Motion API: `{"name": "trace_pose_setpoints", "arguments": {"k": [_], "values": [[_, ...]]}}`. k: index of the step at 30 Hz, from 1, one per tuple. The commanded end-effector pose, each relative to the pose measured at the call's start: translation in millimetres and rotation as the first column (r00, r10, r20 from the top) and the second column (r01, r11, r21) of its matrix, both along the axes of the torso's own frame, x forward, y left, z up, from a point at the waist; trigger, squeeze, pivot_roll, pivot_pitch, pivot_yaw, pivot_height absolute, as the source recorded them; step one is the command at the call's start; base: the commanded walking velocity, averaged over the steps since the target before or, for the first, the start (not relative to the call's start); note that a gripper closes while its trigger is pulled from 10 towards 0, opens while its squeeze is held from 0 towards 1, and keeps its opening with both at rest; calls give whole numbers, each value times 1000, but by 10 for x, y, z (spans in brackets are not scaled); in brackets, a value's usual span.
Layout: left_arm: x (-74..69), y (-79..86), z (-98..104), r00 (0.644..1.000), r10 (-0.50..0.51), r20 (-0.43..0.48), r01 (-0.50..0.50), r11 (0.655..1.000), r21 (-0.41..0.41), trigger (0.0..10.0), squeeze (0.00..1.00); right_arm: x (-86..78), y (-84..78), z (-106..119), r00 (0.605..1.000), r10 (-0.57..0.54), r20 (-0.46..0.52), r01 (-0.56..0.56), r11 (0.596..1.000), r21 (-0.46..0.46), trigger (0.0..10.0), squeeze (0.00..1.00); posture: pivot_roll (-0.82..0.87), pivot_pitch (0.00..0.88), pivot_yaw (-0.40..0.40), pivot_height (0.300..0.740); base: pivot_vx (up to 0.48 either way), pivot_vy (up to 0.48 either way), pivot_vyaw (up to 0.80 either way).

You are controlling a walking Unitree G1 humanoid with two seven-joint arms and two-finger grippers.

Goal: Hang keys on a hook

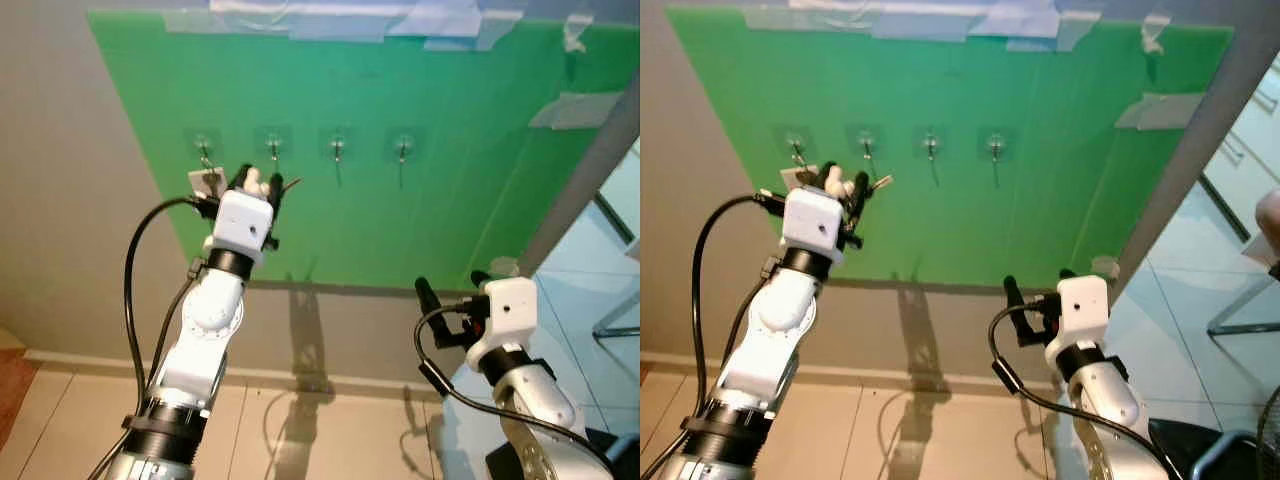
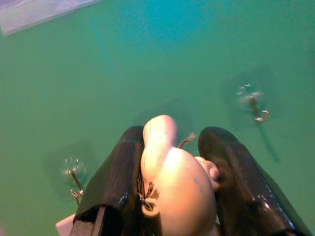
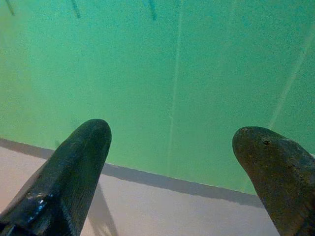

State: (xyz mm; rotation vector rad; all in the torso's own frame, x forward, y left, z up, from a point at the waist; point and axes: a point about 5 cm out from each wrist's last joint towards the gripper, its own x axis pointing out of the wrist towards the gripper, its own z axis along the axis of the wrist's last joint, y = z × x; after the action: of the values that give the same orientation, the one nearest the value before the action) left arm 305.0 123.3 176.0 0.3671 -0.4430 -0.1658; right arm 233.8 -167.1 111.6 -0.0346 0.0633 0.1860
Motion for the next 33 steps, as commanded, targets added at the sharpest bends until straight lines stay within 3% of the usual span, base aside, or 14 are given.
{"name": "trace_pose_setpoints", "arguments": {"k": [1, 6, 12, 17, 22, 25, 29, 32, 33], "values": [[-57, -81, 53, 999, -42, 21, 41, 998, 49, 0, 0, 22, -12, 10, 1000, -4, 13, 4, 1000, -4, 10000, 0, -128, 0, 0, 740, 0, 0, 0], [-53, -93, 41, 999, -53, 5, 52, 998, 46, 0, 0, 40, -5, 11, 1000, 2, 14, -2, 1000, -4, 10000, 0, -125, 0, -1, 740, 0, 0, 0], [-47, -60, 85, 994, -60, -91, 48, 991, -125, 0, 0, 127, 35, 57, 999, 14, 37, -14, 1000, -1, 10000, 0, -120, 0, -2, 740, 0, 0, 0], [-55, -92, 112, 992, -77, -97, 66, 991, -115, 0, 0, 149, 38, 56, 999, 12, 40, -12, 1000, 0, 10000, 0, -117, 0, 0, 740, 0, 0, 0], [-28, -93, 192, 992, -90, -92, 86, 995, -52, 0, 0, 212, 43, 87, 999, 10, 48, -10, 1000, 4, 10000, 0, -112, 0, -2, 740, 0, 0, 0], [8, -90, 261, 992, -94, -89, 87, 993, -76, 0, 0, 235, 43, 94, 999, 11, 49, -12, 1000, 4, 10000, 0, -103, 0, -10, 740, 0, 0, 0], [224, -137, 557, 977, -170, -132, 123, 943, -308, 0, 0, 379, 86, 128, 999, 27, 47, -27, 999, 17, 10000, 0, -86, 0, -23, 740, 0, 0, 0], [263, -182, 603, 969, -204, -143, 146, 929, -340, 0, 0, 421, 113, 149, 998, 35, 44, -36, 999, 24, 10000, 0, -86, 0, -21, 740, 0, 0, 0], [332, -263, 731, 945, -287, -156, 196, 881, -431, 0, 0, 544, 209, 255, 995, 82, 49, -84, 996, 28, 10000, 0, -91, 0, -16, 740, 0, 0, 0]]}}
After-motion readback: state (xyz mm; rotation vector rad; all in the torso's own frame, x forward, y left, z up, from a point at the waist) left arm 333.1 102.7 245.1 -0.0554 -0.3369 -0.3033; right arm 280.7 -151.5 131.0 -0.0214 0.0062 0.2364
